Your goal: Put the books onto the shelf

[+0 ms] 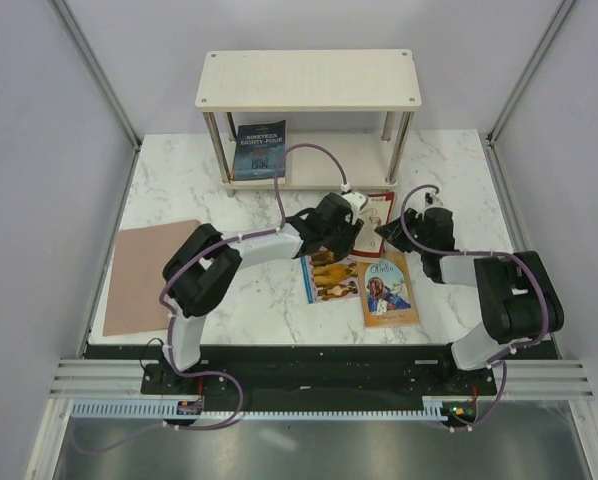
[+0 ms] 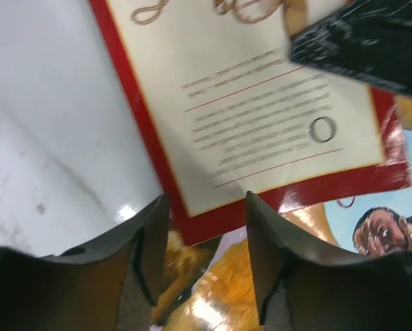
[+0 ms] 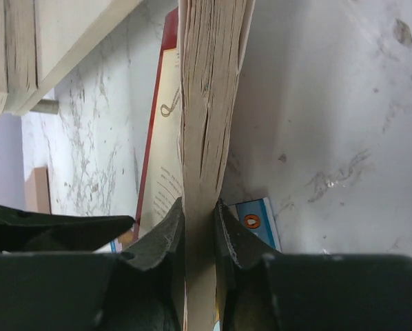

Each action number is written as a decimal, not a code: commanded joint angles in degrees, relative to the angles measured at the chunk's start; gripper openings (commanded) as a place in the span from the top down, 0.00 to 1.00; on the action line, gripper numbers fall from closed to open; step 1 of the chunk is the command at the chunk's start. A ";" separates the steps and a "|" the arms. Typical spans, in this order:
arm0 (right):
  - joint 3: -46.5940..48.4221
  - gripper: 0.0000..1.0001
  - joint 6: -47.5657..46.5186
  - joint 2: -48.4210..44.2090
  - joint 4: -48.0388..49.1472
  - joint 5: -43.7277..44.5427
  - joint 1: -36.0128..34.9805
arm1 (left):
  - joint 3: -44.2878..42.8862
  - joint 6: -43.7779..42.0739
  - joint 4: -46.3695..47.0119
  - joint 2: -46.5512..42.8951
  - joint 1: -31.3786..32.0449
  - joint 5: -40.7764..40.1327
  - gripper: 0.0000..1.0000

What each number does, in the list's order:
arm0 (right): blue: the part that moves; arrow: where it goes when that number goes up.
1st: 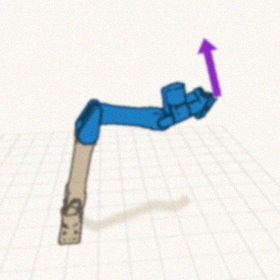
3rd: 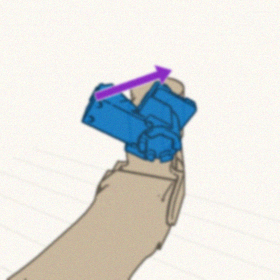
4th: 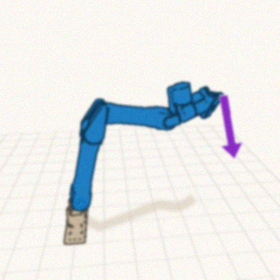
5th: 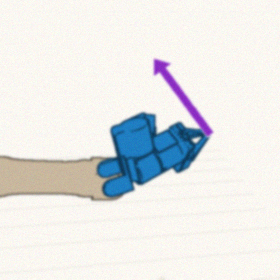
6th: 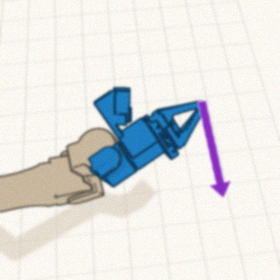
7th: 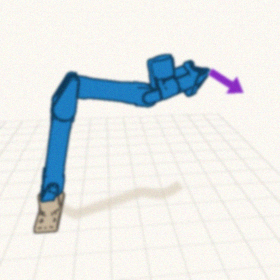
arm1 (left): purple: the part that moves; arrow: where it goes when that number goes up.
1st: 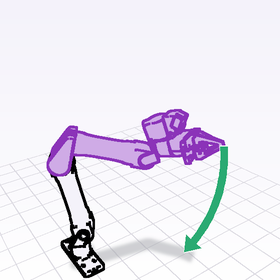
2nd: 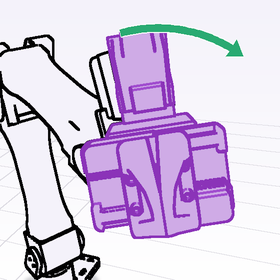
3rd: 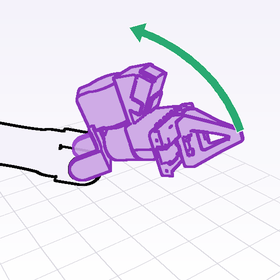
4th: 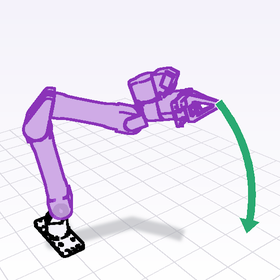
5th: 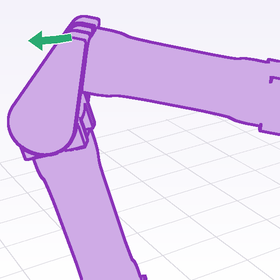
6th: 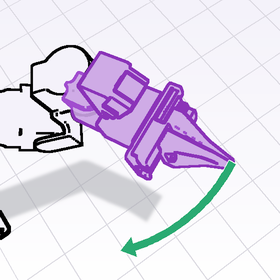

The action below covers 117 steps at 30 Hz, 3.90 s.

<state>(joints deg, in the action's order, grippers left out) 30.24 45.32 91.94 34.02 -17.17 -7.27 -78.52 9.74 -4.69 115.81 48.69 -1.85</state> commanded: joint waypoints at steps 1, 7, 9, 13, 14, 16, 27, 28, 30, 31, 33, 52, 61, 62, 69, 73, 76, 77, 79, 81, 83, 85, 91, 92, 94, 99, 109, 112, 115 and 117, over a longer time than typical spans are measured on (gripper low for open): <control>5.96 1.00 -9.80 -7.29 -9.72 -2.35 0.24 | 2.49 -0.86 -2.52 -9.45 -3.07 -0.45 0.38; 6.76 1.00 -18.32 -18.88 -15.82 -0.32 -0.29 | 6.62 2.12 -1.64 -18.23 -9.12 9.37 0.37; 6.85 1.00 -20.61 -20.92 -16.96 -0.06 -0.64 | 8.03 3.09 -0.68 -19.91 -12.38 13.43 0.37; 8.52 1.00 -25.53 -25.05 -21.62 1.08 -2.13 | 8.65 4.85 -0.06 -21.94 -16.69 23.18 0.37; 8.61 1.00 -26.07 -25.40 -22.15 1.69 -2.66 | 8.74 4.77 -0.14 -22.20 -17.56 23.81 0.37; 8.87 1.00 -26.77 -25.76 -23.03 2.22 -4.06 | 8.39 5.64 -0.15 -22.03 -18.62 27.48 0.36; 7.55 1.00 -30.47 -28.66 -20.05 -1.71 -9.52 | 14.70 14.34 18.12 -22.11 -24.16 50.62 0.27; 7.73 1.00 -30.03 -27.88 -19.26 -2.68 -9.61 | 16.45 14.34 20.92 -22.29 -24.16 50.71 0.27; 7.82 1.00 -28.63 -27.00 -17.07 -5.50 -9.52 | 18.31 14.26 23.40 -22.38 -24.16 51.15 0.27; 7.99 1.00 -28.19 -26.82 -16.45 -6.29 -9.52 | 19.88 14.26 25.32 -22.38 -24.16 51.15 0.27; 8.52 1.00 -27.31 -25.94 -14.61 -9.01 -9.52 | 21.47 14.43 27.00 -22.56 -24.16 50.28 0.26; 10.72 1.00 -19.22 -19.87 -3.27 -23.87 -9.43 | 30.88 29.81 64.17 -13.24 -24.16 53.17 0.15; 11.07 1.00 -18.42 -18.11 -3.78 -24.76 -10.22 | 31.24 32.28 69.13 -14.98 -24.08 54.84 0.98; 11.94 0.88 -18.77 -17.85 -5.27 -23.71 -10.22 | 31.32 29.75 65.54 -16.13 -24.08 54.58 0.98; 17.75 0.35 -18.09 -15.31 -19.35 -15.52 -8.82 | 34.22 6.73 38.03 -32.38 -22.68 39.49 0.98; 17.93 0.34 -5.36 -11.27 -9.79 -28.04 -4.96 | 35.19 -3.21 28.95 -38.19 -21.53 29.20 0.98; 15.82 0.34 10.02 -7.14 5.93 -32.74 -1.53 | 37.03 -6.47 27.89 -40.75 -21.53 26.02 0.98; 15.47 0.34 13.88 -4.52 13.54 -35.54 -0.39 | 37.47 -7.01 28.15 -41.10 -21.44 25.58 0.98; 15.29 0.34 23.73 -0.47 20.00 -37.40 0.23 | 38.70 -8.41 29.03 -41.98 -21.44 24.88 0.98; 15.11 0.35 32.75 1.91 30.63 -38.73 0.50 | 40.63 -8.77 30.52 -43.20 -21.27 23.48 0.98; 15.38 0.36 37.45 5.25 38.09 -39.43 0.50 | 42.04 -9.65 32.89 -44.08 -21.00 21.29 0.98; 15.64 0.38 44.48 8.15 43.21 -39.69 0.41 | 44.85 -12.43 36.31 -45.84 -19.51 18.47 0.98; 16.78 0.47 48.66 9.58 44.51 -42.24 -1.34 | 47.49 -19.74 38.09 -46.91 -16.08 11.61 0.98; 16.87 0.47 46.20 8.62 40.38 -42.59 -1.87 | 47.50 -20.45 38.09 -46.64 -15.90 11.17 0.98; 18.00 0.46 33.78 5.20 22.45 -42.86 -3.53 | 47.58 -23.86 38.61 -46.29 -14.59 8.29 0.98; 21.00 0.33 14.45 0.70 -6.24 -41.98 -4.60 | 48.37 -33.88 43.09 -44.53 -10.72 2.11 0.98; 10.02 0.20 42.01 3.24 33.61 -44.53 -1.61 | 52.32 -43.84 53.11 -43.48 -9.40 -3.34 0.98; 8.70 0.20 52.13 6.40 47.59 -44.10 -0.82 | 53.56 -46.47 55.13 -43.30 -9.22 -2.64 0.98; 8.17 0.19 63.90 11.32 63.76 -43.39 -0.55 | 54.44 -48.22 56.28 -43.21 -8.96 -1.76 0.98; 8.17 0.19 66.39 13.61 66.79 -43.21 -0.56 | 55.49 -48.93 58.29 -43.30 -8.79 -0.97 0.98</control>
<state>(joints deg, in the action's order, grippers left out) 39.29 97.76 101.23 68.90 -60.55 -7.90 -24.03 -33.67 43.03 72.69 39.27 -3.05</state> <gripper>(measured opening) 0.808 0.222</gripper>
